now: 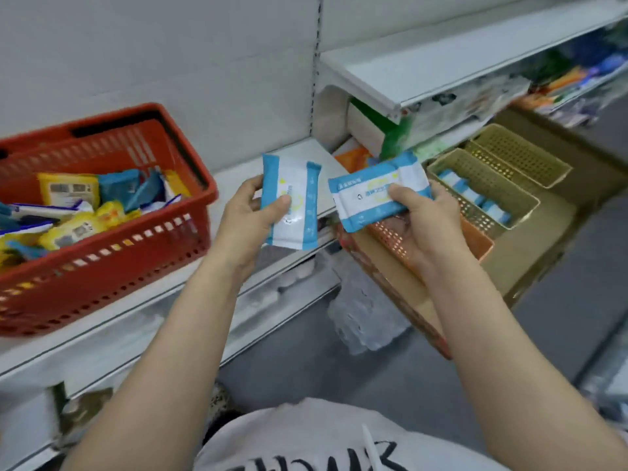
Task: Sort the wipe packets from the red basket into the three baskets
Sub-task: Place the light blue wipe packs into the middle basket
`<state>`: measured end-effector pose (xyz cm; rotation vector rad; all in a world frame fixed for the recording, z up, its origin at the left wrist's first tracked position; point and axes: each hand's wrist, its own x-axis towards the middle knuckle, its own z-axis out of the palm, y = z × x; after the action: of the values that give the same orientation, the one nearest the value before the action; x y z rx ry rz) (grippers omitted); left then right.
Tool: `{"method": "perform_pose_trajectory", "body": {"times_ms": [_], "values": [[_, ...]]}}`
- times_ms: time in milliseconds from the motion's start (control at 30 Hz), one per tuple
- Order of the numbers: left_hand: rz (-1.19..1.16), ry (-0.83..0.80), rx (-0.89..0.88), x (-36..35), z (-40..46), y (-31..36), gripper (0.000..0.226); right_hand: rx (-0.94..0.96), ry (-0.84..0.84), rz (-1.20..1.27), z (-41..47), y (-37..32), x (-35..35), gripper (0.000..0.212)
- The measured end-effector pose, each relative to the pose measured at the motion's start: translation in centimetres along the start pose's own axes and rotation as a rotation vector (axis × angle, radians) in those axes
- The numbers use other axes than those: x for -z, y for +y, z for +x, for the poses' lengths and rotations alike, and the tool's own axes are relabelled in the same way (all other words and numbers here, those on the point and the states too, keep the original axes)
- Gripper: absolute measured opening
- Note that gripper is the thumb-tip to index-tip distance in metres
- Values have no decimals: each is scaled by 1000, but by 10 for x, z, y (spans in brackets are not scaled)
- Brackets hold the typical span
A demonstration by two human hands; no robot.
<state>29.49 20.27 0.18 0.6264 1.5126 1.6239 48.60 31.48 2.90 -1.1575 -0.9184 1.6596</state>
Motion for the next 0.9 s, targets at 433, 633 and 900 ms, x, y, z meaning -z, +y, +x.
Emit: {"method": "perform_pose_trajectory", "body": {"times_ms": [433, 633, 900], "values": [[112, -60, 155, -213, -9, -55, 25, -38, 251, -44, 62, -37, 220, 30], [179, -124, 189, -279, 54, -77, 23, -89, 201, -121, 115, -60, 251, 66], [186, -159, 242, -345, 117, -84, 18, -112, 172, -306, 196, -90, 277, 37]]}}
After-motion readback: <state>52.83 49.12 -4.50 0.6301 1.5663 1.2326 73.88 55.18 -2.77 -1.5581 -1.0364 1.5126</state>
